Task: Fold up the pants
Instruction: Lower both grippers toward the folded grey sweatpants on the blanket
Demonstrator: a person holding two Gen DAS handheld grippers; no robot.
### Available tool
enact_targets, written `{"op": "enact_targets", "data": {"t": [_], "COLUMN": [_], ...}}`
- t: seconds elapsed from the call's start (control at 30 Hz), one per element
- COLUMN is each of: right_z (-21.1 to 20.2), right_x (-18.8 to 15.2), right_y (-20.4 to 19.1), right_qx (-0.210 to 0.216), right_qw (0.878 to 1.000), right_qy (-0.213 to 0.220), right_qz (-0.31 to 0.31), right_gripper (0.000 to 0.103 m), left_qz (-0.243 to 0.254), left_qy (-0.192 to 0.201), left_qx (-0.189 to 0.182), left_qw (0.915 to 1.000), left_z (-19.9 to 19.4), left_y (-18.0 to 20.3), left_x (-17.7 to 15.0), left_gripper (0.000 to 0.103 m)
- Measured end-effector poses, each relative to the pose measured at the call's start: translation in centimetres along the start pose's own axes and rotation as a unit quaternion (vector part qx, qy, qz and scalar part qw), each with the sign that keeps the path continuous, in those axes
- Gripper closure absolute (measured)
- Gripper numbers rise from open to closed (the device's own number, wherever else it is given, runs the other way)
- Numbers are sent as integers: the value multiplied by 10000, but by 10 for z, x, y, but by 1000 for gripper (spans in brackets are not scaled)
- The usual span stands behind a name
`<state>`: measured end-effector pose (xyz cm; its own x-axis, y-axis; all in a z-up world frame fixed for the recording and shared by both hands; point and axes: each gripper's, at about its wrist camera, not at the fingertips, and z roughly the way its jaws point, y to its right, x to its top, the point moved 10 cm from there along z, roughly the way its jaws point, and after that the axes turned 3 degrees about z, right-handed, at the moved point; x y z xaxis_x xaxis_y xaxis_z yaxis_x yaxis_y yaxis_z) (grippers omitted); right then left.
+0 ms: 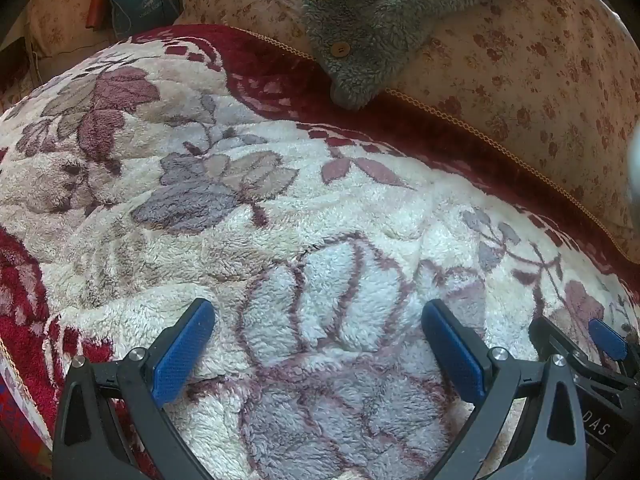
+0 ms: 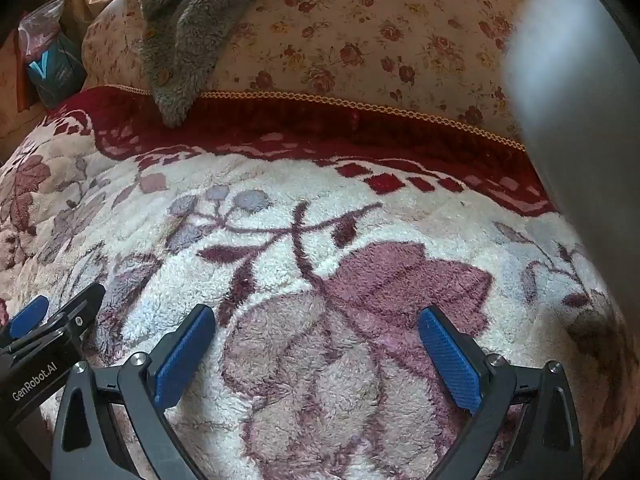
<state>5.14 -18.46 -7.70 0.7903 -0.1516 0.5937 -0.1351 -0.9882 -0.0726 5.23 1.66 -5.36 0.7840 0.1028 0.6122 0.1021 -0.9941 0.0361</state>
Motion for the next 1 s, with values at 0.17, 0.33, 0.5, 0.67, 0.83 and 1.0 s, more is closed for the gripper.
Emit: {"op": "enact_targets", "data": {"t": [0.17, 0.33, 0.5, 0.67, 0.83, 1.0], "right_z": [0, 0, 0, 0, 0, 0], "right_x": [0, 0, 0, 0, 0, 0], "right_y": [-1, -1, -1, 1, 1, 1], "right_qx": [-2, 3, 0, 1, 1, 2], "right_qw": [10000, 10000, 10000, 10000, 10000, 10000], "right_qy": [1, -2, 1, -1, -1, 0], "right_qz": [0, 1, -2, 0, 0, 0], "right_gripper": [0, 0, 0, 0, 0, 0], "left_qz": [1, 1, -1, -2, -3, -3], "left_qy": [-3, -3, -12, -18, -18, -18], "left_qx": [0, 0, -1, -2, -2, -2], "left_qw": [10000, 10000, 10000, 10000, 10000, 10000], "left_z": [8, 9, 25, 30, 29, 27], "left_y": [3, 3, 4, 8, 8, 8], "left_x": [-3, -4, -17, -19, -18, -18], "left_gripper": [0, 0, 0, 0, 0, 0]}}
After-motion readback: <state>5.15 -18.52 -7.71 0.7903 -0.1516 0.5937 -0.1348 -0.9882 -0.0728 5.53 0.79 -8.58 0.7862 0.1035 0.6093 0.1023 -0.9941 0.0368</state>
